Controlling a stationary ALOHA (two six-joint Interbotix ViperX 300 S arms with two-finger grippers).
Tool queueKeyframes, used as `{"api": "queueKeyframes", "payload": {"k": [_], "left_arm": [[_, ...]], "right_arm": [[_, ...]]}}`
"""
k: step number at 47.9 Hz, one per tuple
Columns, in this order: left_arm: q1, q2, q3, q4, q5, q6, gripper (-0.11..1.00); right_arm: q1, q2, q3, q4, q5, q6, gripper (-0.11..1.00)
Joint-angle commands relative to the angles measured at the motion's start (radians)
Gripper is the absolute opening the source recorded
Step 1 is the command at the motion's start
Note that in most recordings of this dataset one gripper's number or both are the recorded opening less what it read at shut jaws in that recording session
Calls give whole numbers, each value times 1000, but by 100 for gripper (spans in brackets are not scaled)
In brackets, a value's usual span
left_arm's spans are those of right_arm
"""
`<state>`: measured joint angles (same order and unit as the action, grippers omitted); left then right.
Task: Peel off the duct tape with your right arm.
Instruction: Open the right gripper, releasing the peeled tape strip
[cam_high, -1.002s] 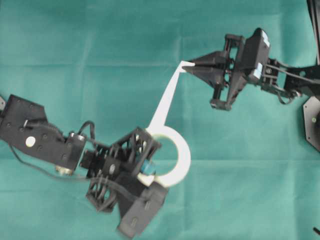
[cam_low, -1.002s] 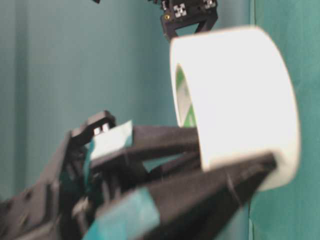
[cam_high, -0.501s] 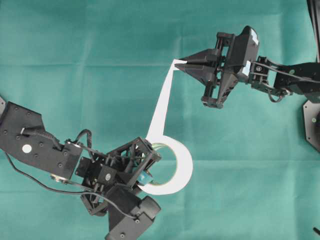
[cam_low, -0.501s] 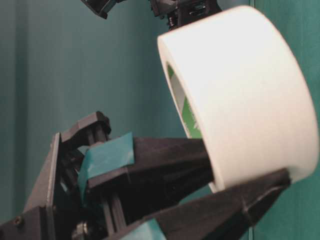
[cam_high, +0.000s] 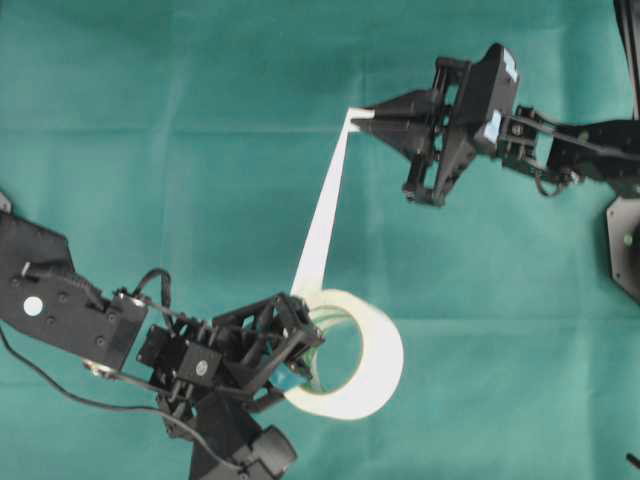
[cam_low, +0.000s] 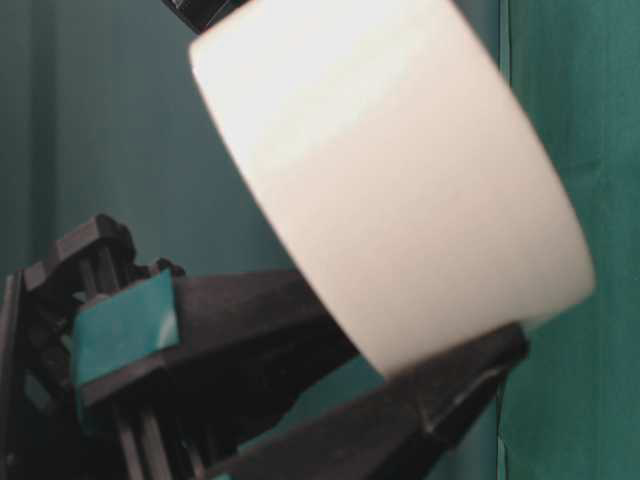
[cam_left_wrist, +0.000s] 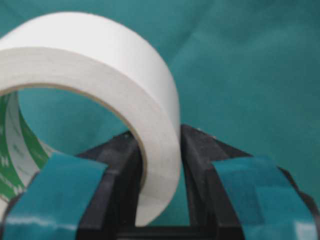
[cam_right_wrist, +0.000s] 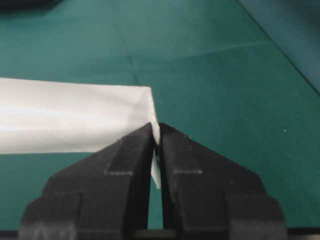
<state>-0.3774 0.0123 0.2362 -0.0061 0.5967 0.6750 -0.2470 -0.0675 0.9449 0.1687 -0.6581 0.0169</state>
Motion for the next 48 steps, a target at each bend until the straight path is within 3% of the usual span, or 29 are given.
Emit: {"api": "queueKeyframes", "payload": {"k": [1, 16, 37, 43, 48], "left_arm": [[-57, -41, -20, -11, -17, -11, 21], [-6, -41, 32, -11, -15, -81, 21], [44, -29, 61, -12, -12, -89, 21], [61, -26, 72, -12, -12, -91, 21], [69, -25, 77, -12, -12, -89, 20]], "right_arm": [[-63, -8, -14, 6, -6, 3, -9], [-54, -15, -14, -9, 15, 6, -9], [-52, -18, -18, -26, 71, 6, -8], [-48, -20, -15, -37, 71, 5, 4], [-41, -23, -12, -54, 71, 6, 25]]}}
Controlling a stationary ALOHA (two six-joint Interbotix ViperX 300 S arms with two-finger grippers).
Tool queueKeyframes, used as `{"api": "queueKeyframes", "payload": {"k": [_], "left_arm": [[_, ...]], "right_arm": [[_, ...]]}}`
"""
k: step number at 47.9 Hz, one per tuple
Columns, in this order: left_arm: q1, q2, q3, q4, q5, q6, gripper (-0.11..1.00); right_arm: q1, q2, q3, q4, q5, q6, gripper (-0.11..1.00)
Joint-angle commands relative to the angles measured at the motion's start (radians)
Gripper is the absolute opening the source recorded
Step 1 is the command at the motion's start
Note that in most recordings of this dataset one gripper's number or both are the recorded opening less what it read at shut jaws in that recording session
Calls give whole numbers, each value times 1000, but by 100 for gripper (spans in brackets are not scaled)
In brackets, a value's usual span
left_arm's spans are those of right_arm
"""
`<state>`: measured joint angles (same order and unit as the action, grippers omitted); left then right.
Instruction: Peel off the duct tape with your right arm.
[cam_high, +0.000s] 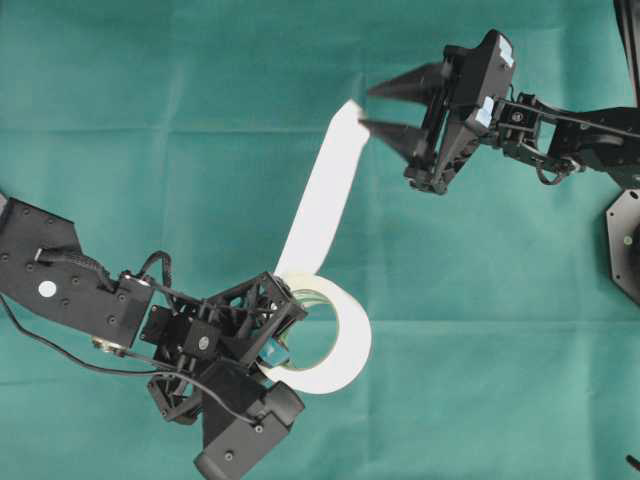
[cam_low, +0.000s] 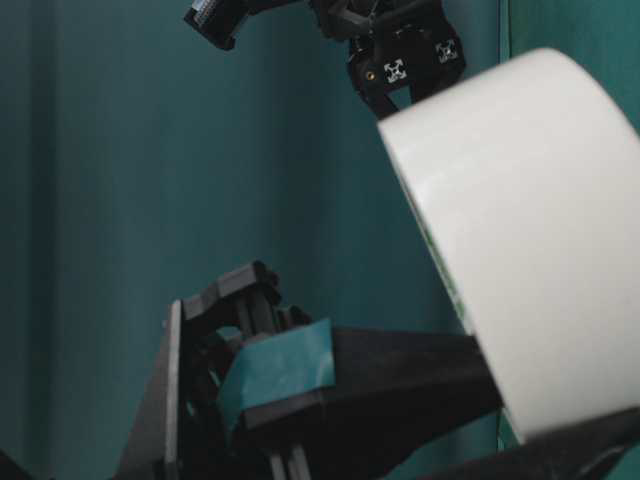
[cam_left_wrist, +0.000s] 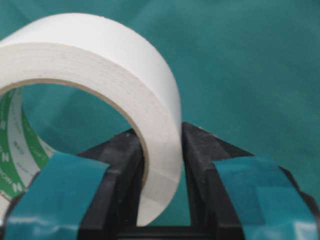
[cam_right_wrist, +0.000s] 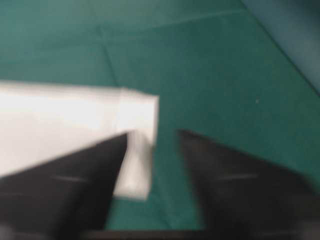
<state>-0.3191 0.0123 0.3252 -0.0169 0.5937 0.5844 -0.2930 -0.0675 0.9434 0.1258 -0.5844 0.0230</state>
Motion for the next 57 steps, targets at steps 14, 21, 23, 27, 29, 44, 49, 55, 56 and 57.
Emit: {"api": "queueKeyframes", "payload": {"k": [14, 21, 23, 27, 29, 44, 49, 55, 56, 57], "left_arm": [[35, -26, -5, -2, -9, 0, 20], [54, -29, -5, -2, -9, 2, 20], [58, -28, -5, 0, -9, 2, 20], [63, -21, -5, 0, -12, 2, 20], [64, -18, -5, 0, -12, 2, 20], [61, -5, -5, -2, -12, -2, 20], [60, 6, 0, 0, -12, -15, 20], [67, 35, 12, 0, -9, -71, 20], [69, 41, 14, -2, -8, -80, 20], [69, 46, 17, 0, -9, -89, 20]], "right_arm": [[6, -54, 14, -15, 14, 0, 47], [9, -75, 35, -15, 14, 2, 47], [12, -83, 40, -15, 14, 2, 47], [14, -89, 52, -15, 14, 2, 47], [14, -94, 57, -15, 14, 2, 47], [18, -104, 77, -15, 14, 3, 47], [23, -104, 81, -15, 14, 3, 47], [26, -104, 84, -15, 14, 3, 47], [28, -106, 86, -15, 14, 3, 47], [28, -106, 84, -15, 14, 3, 47]]}}
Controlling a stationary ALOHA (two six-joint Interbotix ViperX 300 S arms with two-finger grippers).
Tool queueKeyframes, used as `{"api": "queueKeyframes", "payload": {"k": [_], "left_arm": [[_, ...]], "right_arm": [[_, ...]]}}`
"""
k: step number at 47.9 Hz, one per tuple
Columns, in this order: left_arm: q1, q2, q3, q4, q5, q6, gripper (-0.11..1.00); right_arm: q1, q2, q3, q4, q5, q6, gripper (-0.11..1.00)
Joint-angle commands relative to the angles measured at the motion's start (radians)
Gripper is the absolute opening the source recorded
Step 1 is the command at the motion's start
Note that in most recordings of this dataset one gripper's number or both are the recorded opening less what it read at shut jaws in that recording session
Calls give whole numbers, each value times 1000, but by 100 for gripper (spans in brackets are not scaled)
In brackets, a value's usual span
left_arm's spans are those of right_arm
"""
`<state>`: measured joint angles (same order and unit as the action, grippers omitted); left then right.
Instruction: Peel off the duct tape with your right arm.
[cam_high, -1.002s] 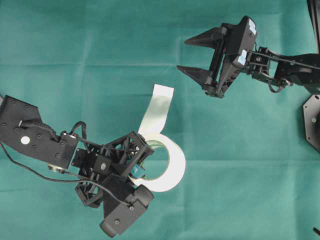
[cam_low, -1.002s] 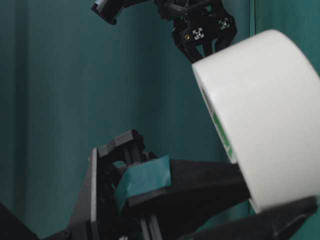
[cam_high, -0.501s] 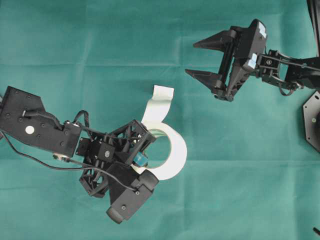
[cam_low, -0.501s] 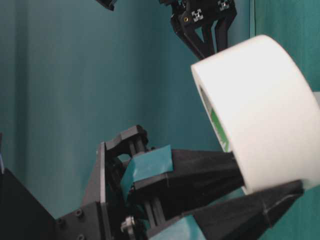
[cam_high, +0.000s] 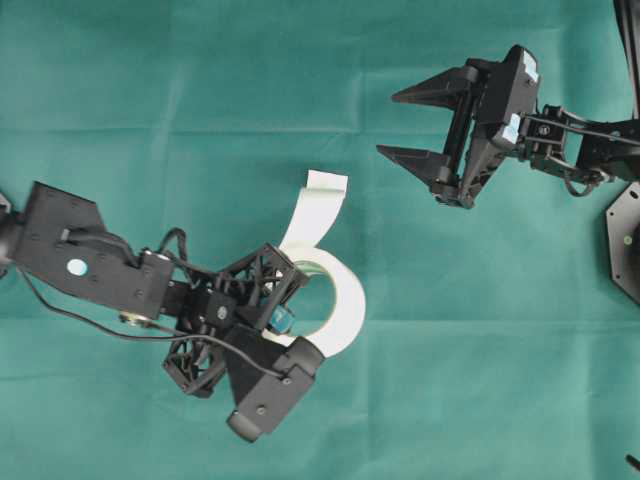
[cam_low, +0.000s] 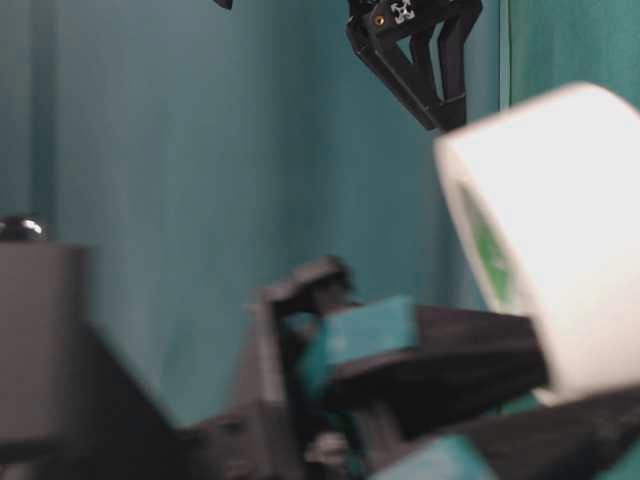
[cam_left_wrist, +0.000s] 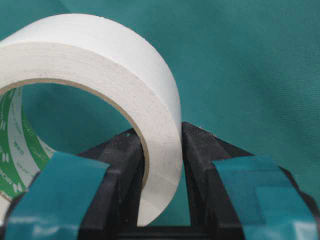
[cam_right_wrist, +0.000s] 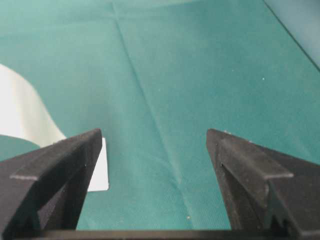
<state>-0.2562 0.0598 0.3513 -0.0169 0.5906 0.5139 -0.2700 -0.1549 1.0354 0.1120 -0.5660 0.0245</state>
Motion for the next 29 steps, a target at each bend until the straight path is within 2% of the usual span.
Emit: {"api": "queueKeyframes", "payload": {"k": [1, 11, 29], "left_arm": [[6, 5, -9, 0, -5, -28, 20], [2, 48, -5, 0, -2, -91, 20], [-37, 63, -5, 0, -2, -129, 20]], "right_arm": [[5, -17, -8, -2, -5, 2, 47], [6, -17, -8, -2, -5, 2, 47], [11, -18, -8, 0, 8, 2, 47]]}}
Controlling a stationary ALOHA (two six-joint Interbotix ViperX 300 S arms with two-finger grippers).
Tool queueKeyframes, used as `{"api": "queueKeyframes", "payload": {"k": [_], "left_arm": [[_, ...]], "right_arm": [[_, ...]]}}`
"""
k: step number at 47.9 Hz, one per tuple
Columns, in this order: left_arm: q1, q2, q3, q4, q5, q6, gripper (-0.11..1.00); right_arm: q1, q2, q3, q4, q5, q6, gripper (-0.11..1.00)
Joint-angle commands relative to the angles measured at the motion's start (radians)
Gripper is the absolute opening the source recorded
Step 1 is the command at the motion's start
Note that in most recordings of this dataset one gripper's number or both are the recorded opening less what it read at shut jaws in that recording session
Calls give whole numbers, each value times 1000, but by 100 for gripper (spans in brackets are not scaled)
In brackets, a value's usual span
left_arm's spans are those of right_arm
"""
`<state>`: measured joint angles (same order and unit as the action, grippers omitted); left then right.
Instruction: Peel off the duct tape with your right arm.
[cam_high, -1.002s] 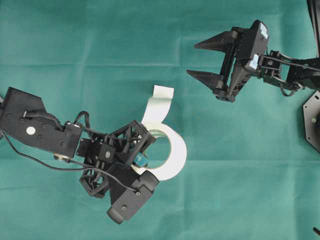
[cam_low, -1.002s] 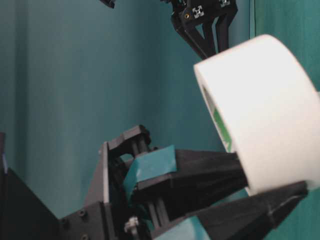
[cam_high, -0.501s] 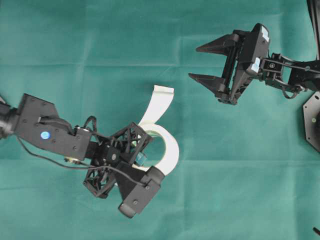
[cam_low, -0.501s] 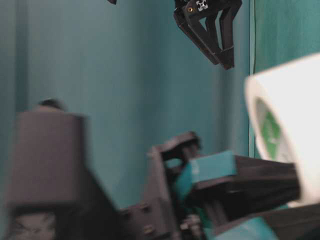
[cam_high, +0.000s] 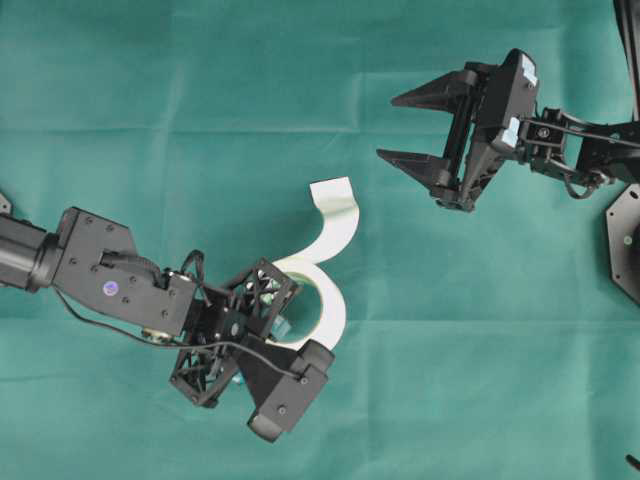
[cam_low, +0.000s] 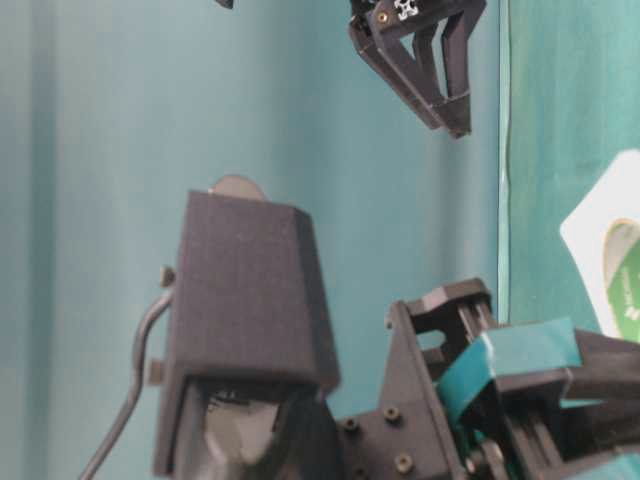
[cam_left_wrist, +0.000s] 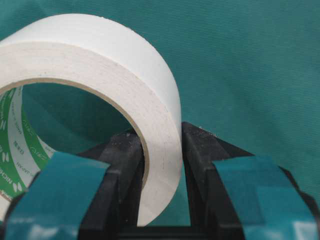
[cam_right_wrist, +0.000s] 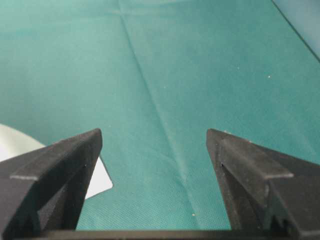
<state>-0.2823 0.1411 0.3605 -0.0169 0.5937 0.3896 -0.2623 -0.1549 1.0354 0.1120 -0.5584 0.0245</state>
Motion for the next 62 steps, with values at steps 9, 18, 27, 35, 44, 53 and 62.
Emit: {"api": "queueKeyframes", "payload": {"k": [9, 18, 27, 35, 44, 53, 62], "left_arm": [[-14, -2, -3, 0, -11, -46, 20], [-12, 23, 9, 0, -11, -80, 20], [-12, 40, 14, -2, -14, -103, 20], [-12, 44, 18, 0, -44, -106, 20], [-15, 44, 21, -2, -109, -107, 20], [-14, 51, 41, -2, -140, -115, 20], [-6, 54, 37, 0, -141, -181, 20]], "right_arm": [[3, -17, -6, -2, 3, 2, 47], [3, -17, -8, 0, 17, 2, 47], [12, -18, -8, 0, 17, 8, 47], [12, -17, -2, -2, 17, 31, 47], [14, -17, 11, -2, 17, 34, 47], [14, -17, 14, -2, 15, 34, 47], [14, -17, 15, -2, 14, 34, 47]]}}
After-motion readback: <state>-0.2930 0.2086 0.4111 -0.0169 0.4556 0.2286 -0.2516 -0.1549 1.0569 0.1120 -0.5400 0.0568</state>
